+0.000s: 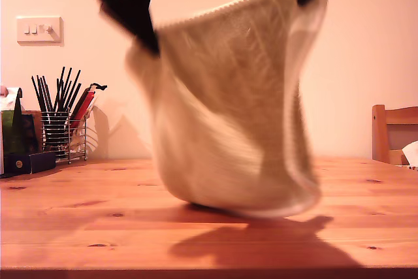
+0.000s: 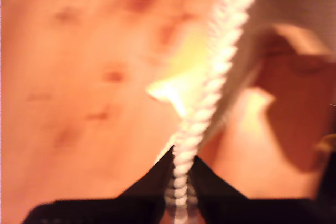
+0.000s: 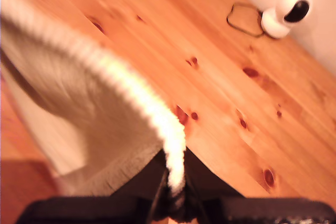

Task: Fold the tea towel in front of you. After folding it, place it to the left side.

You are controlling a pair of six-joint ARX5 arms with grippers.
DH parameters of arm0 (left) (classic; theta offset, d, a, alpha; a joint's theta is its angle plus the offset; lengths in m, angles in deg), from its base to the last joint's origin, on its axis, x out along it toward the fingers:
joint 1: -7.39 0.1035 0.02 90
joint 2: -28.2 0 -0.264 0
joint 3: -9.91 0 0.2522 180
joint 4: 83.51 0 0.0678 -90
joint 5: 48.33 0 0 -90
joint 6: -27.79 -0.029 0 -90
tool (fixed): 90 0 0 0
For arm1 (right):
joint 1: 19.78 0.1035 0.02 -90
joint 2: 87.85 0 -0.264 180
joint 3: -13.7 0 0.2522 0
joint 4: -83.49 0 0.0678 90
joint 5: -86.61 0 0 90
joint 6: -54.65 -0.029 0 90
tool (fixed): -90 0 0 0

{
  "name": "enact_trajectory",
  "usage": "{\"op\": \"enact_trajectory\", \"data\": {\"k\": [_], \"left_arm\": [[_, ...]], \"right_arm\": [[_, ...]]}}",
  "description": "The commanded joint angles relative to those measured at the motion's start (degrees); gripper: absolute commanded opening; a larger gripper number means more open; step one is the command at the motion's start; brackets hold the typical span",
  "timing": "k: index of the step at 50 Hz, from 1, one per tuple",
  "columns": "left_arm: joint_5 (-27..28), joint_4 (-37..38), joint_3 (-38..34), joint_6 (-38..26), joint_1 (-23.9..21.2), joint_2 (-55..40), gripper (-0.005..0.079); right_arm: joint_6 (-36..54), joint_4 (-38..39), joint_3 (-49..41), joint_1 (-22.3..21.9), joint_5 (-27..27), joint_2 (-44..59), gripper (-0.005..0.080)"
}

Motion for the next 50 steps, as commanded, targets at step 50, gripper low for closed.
{"op": "enact_trajectory", "data": {"k": [50], "left_arm": [[-1.6, -28.7, -0.3, 0.4, 14.0, -11.1, -0.0021]], "right_arm": [[-2.5, 38.5, 2.0, -7.8, -0.4, 17.7, -0.0013]]}}
